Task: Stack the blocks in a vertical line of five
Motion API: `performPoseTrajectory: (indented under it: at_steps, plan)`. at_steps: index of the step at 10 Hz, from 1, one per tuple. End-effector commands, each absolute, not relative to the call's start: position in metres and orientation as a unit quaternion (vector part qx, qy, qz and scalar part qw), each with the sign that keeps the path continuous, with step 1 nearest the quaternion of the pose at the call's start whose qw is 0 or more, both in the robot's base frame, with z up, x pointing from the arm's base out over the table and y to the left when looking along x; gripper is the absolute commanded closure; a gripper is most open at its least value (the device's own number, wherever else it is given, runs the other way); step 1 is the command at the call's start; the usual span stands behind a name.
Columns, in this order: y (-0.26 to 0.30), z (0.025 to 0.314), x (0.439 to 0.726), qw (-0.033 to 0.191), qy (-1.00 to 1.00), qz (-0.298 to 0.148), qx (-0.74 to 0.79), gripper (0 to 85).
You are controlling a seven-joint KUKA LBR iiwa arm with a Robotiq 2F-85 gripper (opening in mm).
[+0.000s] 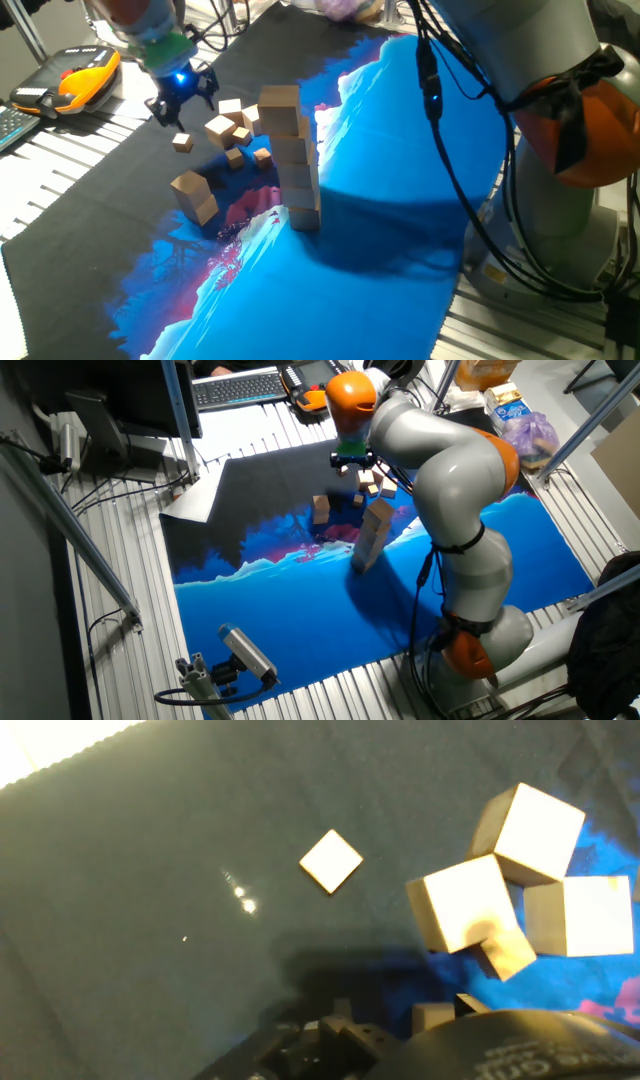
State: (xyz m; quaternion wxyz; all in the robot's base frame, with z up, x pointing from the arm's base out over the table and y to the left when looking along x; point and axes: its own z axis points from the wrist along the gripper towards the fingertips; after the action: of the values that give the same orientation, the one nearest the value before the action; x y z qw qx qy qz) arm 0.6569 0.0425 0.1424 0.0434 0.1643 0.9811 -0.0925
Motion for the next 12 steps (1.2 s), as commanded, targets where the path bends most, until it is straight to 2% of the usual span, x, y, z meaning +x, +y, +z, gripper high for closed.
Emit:
performPoseTrajectory:
  at_steps: [1, 2, 3, 5, 7, 8, 10, 11, 12]
  plan:
    - [0.041, 0.142, 0.656, 0.044, 0.985, -0.09, 0.139, 34.0]
    - [0.036, 0.14, 0.654, 0.051, 0.986, -0.096, 0.123, 34.0]
    - [0.031, 0.137, 0.652, 0.053, 0.987, -0.095, 0.115, 17.0]
    - [0.024, 0.135, 0.649, 0.057, 0.988, -0.098, 0.103, 17.0]
    - [0.024, 0.135, 0.649, 0.052, 0.991, -0.082, 0.092, 17.0]
    - [0.024, 0.135, 0.649, 0.045, 0.992, -0.063, 0.097, 34.0]
    - [0.024, 0.135, 0.649, 0.016, 0.995, -0.043, 0.093, 34.0]
    - [0.024, 0.135, 0.649, 0.015, 0.996, -0.034, 0.083, 34.0]
    - [0.024, 0.135, 0.649, 0.023, 0.996, -0.032, 0.075, 34.0]
